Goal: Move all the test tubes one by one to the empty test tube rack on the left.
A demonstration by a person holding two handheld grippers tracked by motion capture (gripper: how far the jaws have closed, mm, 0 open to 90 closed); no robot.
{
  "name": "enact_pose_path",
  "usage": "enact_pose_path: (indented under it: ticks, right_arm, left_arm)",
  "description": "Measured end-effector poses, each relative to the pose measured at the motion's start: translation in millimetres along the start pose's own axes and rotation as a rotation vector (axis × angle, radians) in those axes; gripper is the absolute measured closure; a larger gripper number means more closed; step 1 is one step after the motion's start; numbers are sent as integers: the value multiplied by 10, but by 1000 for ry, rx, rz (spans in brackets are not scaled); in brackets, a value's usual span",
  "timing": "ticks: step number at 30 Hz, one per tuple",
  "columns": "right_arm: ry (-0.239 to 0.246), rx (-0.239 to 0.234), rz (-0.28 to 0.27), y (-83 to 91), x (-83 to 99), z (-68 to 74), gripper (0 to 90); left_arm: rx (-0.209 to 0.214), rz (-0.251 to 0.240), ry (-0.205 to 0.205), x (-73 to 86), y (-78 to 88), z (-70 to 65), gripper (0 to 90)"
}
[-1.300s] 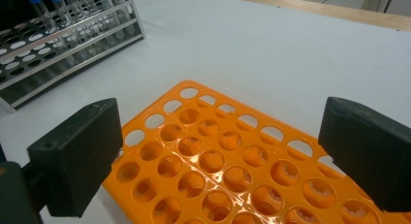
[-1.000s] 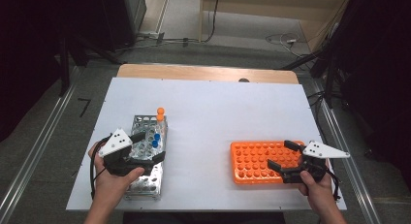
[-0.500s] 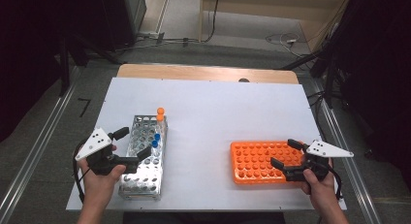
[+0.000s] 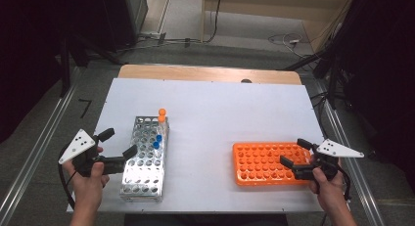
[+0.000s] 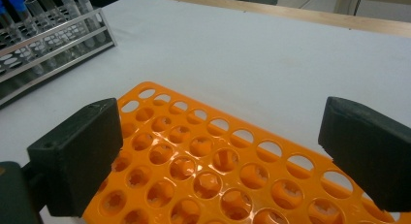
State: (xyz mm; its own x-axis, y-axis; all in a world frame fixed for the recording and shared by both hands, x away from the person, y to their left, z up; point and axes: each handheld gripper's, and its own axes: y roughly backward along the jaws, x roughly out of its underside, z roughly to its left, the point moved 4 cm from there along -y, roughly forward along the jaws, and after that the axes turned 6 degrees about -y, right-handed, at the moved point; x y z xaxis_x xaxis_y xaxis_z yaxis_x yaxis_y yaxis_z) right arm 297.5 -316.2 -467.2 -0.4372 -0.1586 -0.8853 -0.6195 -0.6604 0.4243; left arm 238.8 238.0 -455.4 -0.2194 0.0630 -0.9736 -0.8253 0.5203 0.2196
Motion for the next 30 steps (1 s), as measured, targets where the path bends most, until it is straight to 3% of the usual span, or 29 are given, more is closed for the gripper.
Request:
enact_pose_path:
  ticks: [15,30]
  right_arm:
    - [-54,50,-28,75,76,-297,7]
    - [-55,53,-25,59,86,-319,8]
  left_arm:
    - [13,-16,-9,98,-4,-12,0]
    - [48,-14,-10,119,-41,-24,0]
